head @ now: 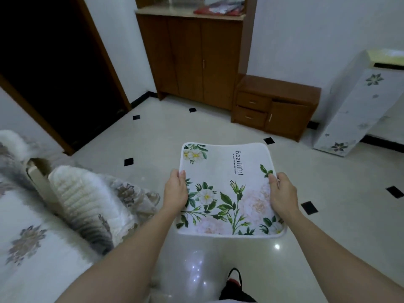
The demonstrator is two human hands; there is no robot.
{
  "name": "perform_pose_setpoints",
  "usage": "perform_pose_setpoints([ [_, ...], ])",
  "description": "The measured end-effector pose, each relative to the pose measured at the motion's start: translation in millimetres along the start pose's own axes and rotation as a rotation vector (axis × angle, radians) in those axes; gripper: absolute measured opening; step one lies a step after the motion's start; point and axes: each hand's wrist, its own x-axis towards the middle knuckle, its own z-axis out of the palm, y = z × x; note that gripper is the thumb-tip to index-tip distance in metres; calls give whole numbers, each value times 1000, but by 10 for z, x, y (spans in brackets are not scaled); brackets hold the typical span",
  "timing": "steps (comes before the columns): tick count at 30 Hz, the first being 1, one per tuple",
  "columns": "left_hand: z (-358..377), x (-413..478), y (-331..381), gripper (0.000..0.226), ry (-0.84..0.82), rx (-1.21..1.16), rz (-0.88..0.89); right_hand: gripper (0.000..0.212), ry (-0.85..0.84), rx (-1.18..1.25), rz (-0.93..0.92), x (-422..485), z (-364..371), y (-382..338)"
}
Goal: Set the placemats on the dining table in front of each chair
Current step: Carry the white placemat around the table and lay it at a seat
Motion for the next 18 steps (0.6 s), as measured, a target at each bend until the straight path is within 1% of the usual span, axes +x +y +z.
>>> perform_pose_setpoints([
  [6,154,867,265,33,110,8,-65,31,-85,-35,-64,1200,308,-281],
  [12,138,1541,150,34,185,-4,-159,31,-195,-61,-69,1988,859,-610],
  [18,63,2313,-127,34,240,-14,-234,28,-265,-75,-105,2652,1531,-981],
])
